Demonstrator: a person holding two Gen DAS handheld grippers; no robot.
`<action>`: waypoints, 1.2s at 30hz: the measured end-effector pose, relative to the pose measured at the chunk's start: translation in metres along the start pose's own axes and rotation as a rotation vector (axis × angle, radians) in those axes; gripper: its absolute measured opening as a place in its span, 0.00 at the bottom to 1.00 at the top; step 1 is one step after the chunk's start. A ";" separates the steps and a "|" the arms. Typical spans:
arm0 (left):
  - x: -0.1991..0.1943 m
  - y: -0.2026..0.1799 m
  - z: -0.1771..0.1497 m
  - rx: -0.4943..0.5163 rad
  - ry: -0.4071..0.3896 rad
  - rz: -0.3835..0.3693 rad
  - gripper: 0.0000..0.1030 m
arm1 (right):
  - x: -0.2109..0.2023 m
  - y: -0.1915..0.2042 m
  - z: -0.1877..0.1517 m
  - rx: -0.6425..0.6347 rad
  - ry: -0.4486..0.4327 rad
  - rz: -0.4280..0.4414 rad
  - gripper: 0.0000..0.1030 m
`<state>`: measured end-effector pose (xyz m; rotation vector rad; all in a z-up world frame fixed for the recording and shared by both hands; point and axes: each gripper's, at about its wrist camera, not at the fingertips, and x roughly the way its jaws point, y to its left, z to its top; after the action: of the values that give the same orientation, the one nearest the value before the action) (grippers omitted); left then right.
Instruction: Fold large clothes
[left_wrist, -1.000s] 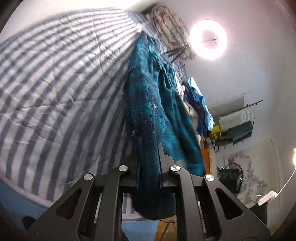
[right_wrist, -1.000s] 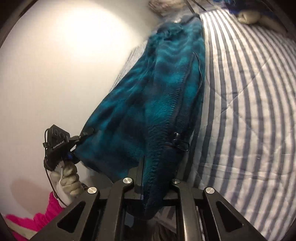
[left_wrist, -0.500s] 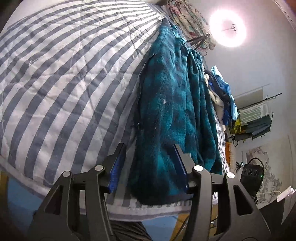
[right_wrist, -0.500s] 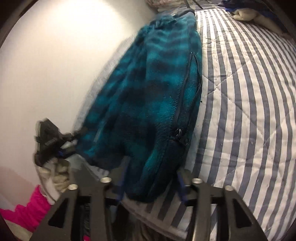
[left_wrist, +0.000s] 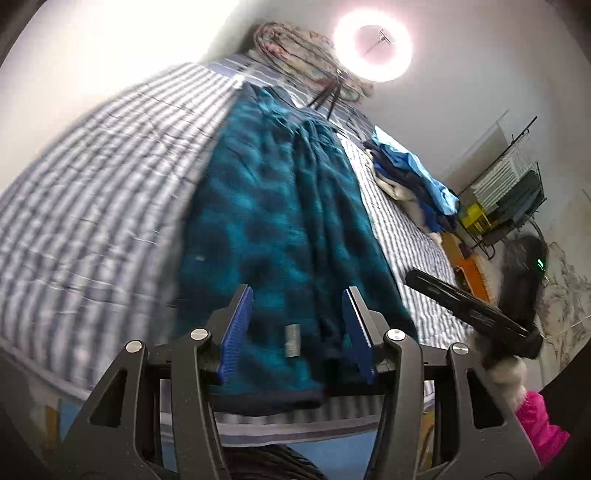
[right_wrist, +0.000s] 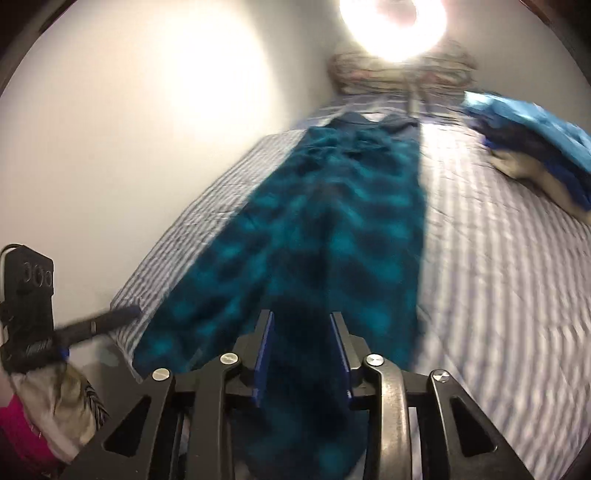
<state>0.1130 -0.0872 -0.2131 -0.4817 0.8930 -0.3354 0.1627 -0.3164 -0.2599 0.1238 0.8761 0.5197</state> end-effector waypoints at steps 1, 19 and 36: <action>0.003 0.001 0.000 -0.009 0.005 -0.002 0.50 | 0.017 0.005 0.003 -0.007 0.029 0.010 0.27; 0.031 0.103 -0.013 -0.282 0.181 -0.012 0.58 | -0.024 -0.045 -0.065 0.168 0.056 0.080 0.69; 0.038 0.065 -0.028 -0.258 0.245 -0.179 0.16 | 0.060 -0.058 -0.070 0.389 0.219 0.460 0.24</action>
<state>0.1179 -0.0570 -0.2876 -0.7730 1.1413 -0.4515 0.1632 -0.3455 -0.3655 0.6446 1.1648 0.7957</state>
